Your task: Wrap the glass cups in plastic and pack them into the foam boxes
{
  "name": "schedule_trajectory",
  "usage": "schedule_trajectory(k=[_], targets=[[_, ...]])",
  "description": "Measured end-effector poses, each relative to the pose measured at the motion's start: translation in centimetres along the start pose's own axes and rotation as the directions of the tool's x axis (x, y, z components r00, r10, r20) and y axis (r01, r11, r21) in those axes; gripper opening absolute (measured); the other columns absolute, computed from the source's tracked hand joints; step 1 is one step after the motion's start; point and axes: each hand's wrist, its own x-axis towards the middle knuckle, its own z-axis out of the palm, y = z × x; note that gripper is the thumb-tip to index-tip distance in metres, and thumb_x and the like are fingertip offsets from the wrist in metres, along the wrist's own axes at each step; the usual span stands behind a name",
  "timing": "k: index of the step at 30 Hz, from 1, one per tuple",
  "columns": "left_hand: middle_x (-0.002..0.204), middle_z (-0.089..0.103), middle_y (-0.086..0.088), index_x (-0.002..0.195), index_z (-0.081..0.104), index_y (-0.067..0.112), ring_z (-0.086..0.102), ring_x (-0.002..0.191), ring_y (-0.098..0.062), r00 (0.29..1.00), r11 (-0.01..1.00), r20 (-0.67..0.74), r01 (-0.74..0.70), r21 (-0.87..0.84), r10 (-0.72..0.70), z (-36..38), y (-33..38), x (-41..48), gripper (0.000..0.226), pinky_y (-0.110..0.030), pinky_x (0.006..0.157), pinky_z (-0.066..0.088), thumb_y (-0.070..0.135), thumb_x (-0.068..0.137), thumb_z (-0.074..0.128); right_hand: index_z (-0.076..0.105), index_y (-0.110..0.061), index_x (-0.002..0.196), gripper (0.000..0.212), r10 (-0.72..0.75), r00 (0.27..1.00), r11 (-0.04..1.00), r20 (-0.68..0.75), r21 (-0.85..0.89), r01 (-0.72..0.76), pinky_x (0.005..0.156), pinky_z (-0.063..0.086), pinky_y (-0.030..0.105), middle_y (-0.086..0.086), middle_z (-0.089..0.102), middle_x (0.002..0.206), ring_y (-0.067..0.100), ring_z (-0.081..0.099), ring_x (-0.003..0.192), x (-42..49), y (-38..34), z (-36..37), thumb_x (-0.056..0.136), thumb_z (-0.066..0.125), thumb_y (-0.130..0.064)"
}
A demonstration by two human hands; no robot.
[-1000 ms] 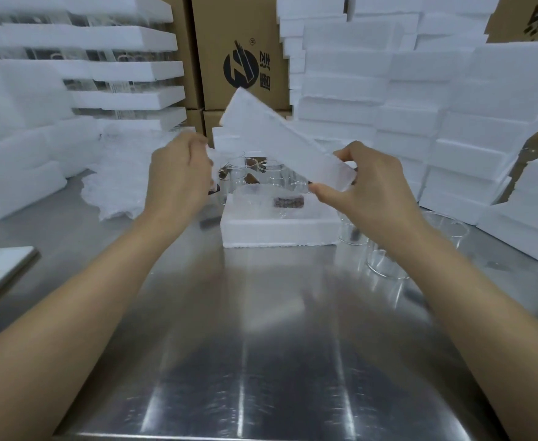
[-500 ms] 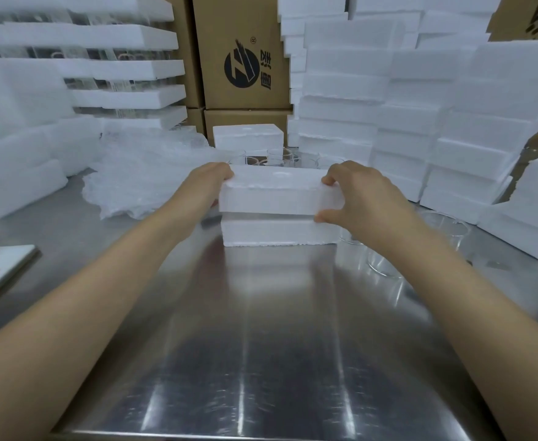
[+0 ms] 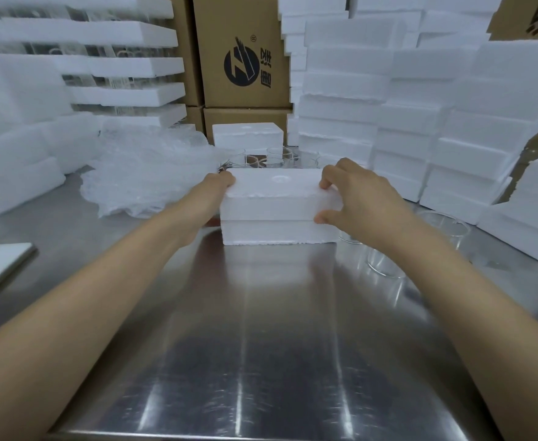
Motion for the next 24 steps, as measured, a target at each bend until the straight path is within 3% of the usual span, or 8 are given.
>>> schedule_trajectory(k=[3,7,10,12,15,20,24], targets=[[0.126,0.055,-0.008,0.123,0.051,0.016,0.051,0.120,-0.028,0.999,0.999,0.016,0.030,-0.030,-0.030,-0.4,-0.3,0.1,0.040,-0.047,0.110,0.035,0.041,0.095,0.042,0.047,-0.014,0.110,0.043,-0.021,1.000,1.000,0.024,-0.020,0.021,0.068,0.040,0.036,0.004,0.043,0.112,0.028,0.046,0.073,-0.1,-0.2,0.2,0.080,0.072,-0.032],[0.104,0.059,0.001,0.111,0.054,0.018,0.054,0.099,-0.021,0.999,1.000,0.049,-0.014,-0.028,0.016,-0.7,-0.6,0.5,0.029,-0.044,0.109,0.036,0.039,0.097,0.039,0.047,-0.016,0.111,0.044,-0.042,0.998,0.999,0.039,-0.013,0.042,0.071,0.039,0.035,0.003,0.043,0.114,0.026,0.046,0.074,-0.2,-0.2,-0.1,0.079,0.072,-0.035],[0.104,0.059,-0.003,0.114,0.054,0.013,0.055,0.094,-0.022,0.998,0.998,0.050,-0.044,0.043,0.041,-0.9,-0.4,0.5,0.033,-0.041,0.101,0.040,0.036,0.099,0.036,0.049,-0.019,0.111,0.045,-0.051,0.998,0.999,0.039,0.007,0.051,0.076,0.039,0.036,0.001,0.044,0.114,0.028,0.050,0.079,-0.3,-0.1,-0.5,0.077,0.074,-0.036],[0.099,0.059,-0.003,0.102,0.055,0.015,0.054,0.092,-0.021,0.995,0.994,0.078,-0.071,0.087,0.065,-1.1,-0.2,0.3,0.027,-0.039,0.098,0.042,0.032,0.100,0.034,0.051,-0.019,0.111,0.045,-0.059,0.998,0.998,0.031,0.022,0.058,0.076,0.034,0.033,0.001,0.045,0.114,0.028,0.049,0.079,-0.3,-0.1,-0.5,0.077,0.074,-0.036],[0.100,0.060,-0.001,0.098,0.054,0.019,0.055,0.095,-0.020,0.991,0.988,0.109,-0.085,0.127,0.072,-1.5,0.2,-0.1,0.026,-0.041,0.103,0.041,0.031,0.101,0.031,0.050,-0.018,0.114,0.045,-0.065,0.997,0.998,0.032,0.025,0.064,0.083,0.031,0.033,0.002,0.046,0.118,0.027,0.049,0.083,-0.4,-0.2,-0.4,0.079,0.072,-0.035],[0.116,0.064,-0.005,0.112,0.056,0.016,0.060,0.109,-0.022,0.982,0.975,0.178,-0.101,0.197,0.065,-1.6,0.4,-0.9,0.036,-0.043,0.106,0.041,0.037,0.101,0.028,0.039,-0.021,0.126,0.045,-0.007,0.996,0.999,0.084,0.042,0.004,0.094,0.036,0.042,0.004,0.041,0.135,0.034,0.051,0.103,-0.5,-0.3,0.2,0.089,0.061,-0.029],[0.113,0.069,0.001,0.104,0.062,0.023,0.061,0.110,-0.020,0.972,0.971,0.221,-0.129,0.202,0.083,-1.8,0.4,-1.1,0.038,-0.042,0.104,0.043,0.041,0.102,0.029,0.039,-0.021,0.128,0.042,0.011,0.996,0.998,0.092,0.067,-0.017,0.095,0.032,0.041,0.004,0.039,0.135,0.034,0.049,0.106,-0.4,-0.3,0.4,0.092,0.060,-0.023]])
